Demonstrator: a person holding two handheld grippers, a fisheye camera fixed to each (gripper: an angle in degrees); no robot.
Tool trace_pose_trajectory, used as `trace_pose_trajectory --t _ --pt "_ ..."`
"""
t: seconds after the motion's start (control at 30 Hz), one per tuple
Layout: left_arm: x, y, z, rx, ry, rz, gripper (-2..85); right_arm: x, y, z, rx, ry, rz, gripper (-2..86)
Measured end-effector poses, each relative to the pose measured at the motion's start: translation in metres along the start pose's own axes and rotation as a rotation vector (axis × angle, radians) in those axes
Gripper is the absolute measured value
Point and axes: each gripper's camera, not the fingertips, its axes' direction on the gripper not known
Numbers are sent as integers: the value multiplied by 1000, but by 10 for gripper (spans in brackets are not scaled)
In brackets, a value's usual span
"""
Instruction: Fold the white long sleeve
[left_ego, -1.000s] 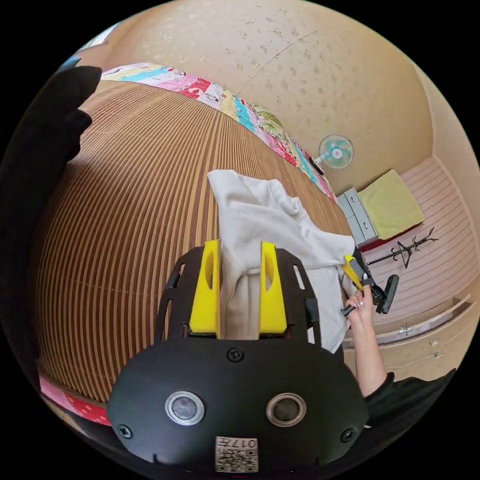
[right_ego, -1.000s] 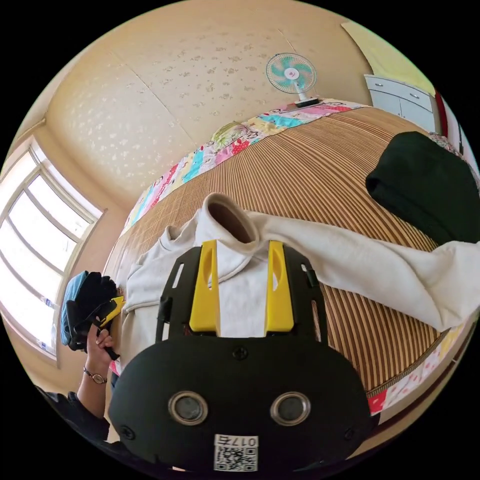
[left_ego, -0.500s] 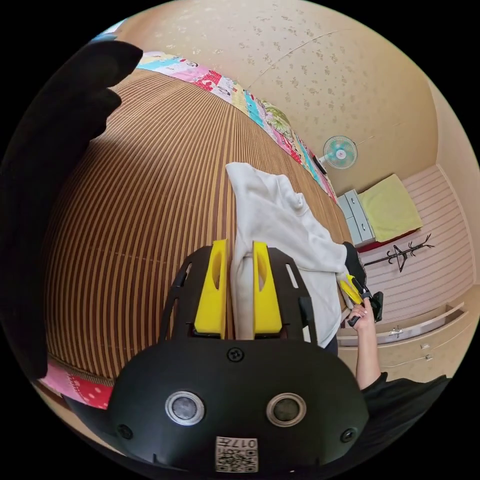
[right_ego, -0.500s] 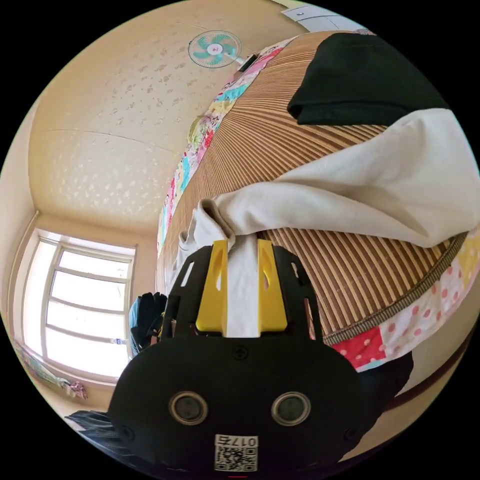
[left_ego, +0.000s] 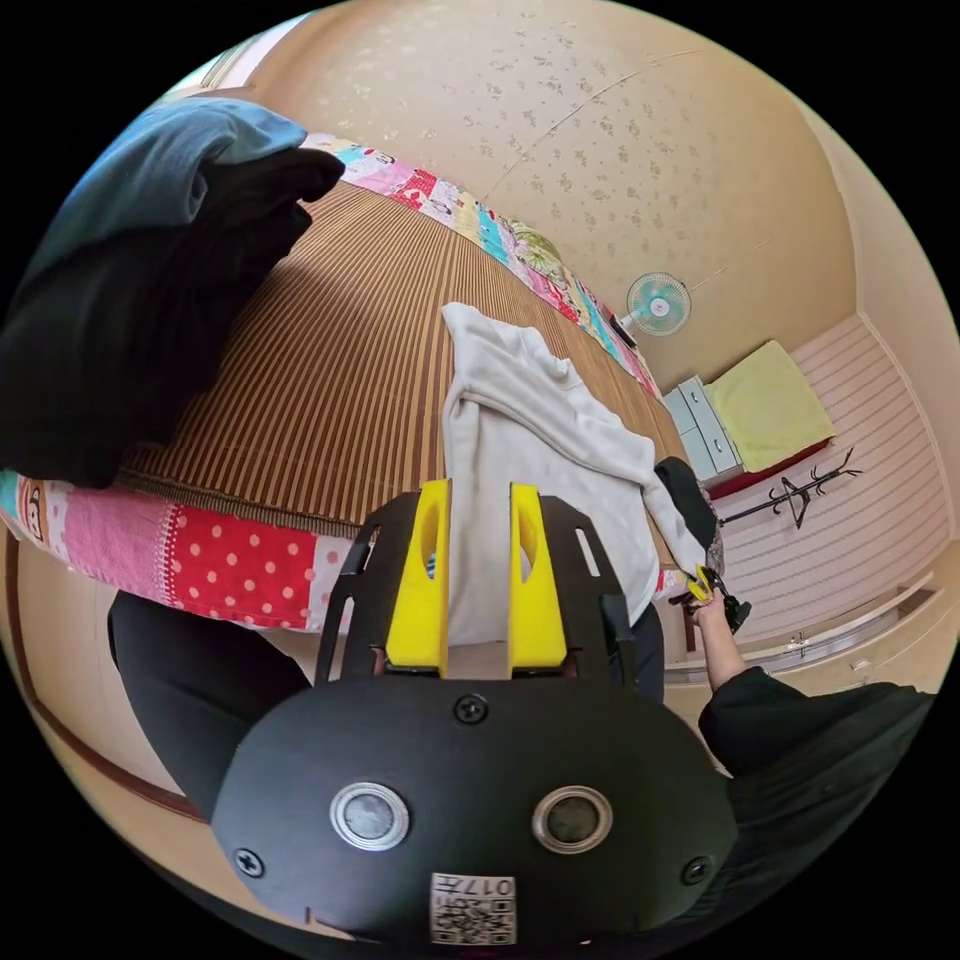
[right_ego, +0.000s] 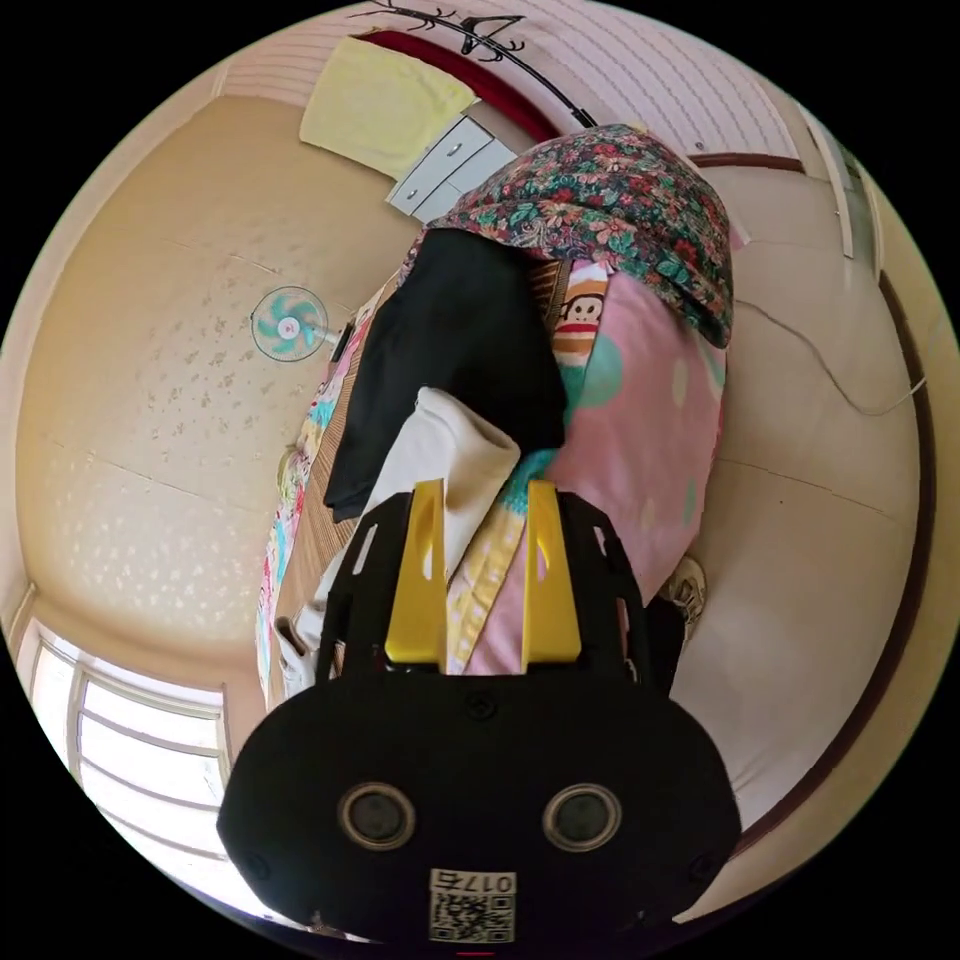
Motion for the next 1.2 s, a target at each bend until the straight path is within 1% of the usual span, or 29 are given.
trace_pose_trajectory --t 0.07,0.1,0.13,0.23,0.27,0.3,0.37,0.4,0.47,0.5,0.57,0.6,0.67,0.7,0.77,0.83,0.97,1.1,1.2 --pt "0 1 -3 -2 5 -25 92 -10 -8 -3 -50 -59 -37 47" --pt "1 1 -4 -1 5 -28 92 -15 -7 -9 -52 -87 -42 44" --pt "4 1 -7 4 -2 -27 91 -30 -4 -26 -46 -165 -38 40" --pt "16 -1 -13 19 -37 -8 91 -78 3 -81 31 -423 -25 38" --pt "20 -2 -14 24 -49 -1 91 -96 1 -98 95 -473 -17 40" --pt "22 -2 -13 26 -53 2 91 -104 -3 -105 126 -479 -10 41" --pt "29 -6 -9 14 -55 10 90 -138 -30 -110 213 -411 -3 56" --pt "31 -7 -7 10 -53 10 90 -146 -40 -106 221 -378 -21 63" --pt "39 -7 -5 17 -41 13 89 -170 -85 -70 169 -278 -99 94" --pt "40 -6 -5 19 -39 14 89 -171 -94 -59 148 -285 -107 98" --pt "47 -3 -3 12 -51 33 88 -167 -121 -23 45 -363 -160 110" --pt "48 -2 -3 9 -60 38 88 -165 -124 -17 27 -358 -181 112" --pt "47 2 -2 -1 -94 38 88 -154 -123 -3 -29 -249 -223 115" --pt "45 3 -1 -2 -95 34 88 -150 -120 -1 -37 -248 -239 115" --pt "38 6 0 -13 -91 14 88 -133 -106 -3 -21 -312 -322 111" --pt "34 6 3 -28 -102 0 88 -122 -99 -3 -27 -308 -344 105" --pt "34 4 9 -45 -115 0 87 -107 -106 14 -86 -175 -296 104" --pt "37 7 11 -40 -119 -2 87 -100 -118 46 -134 -202 -245 101" --pt "37 10 12 -47 -131 -4 87 -114 -120 82 -191 -97 -269 92"
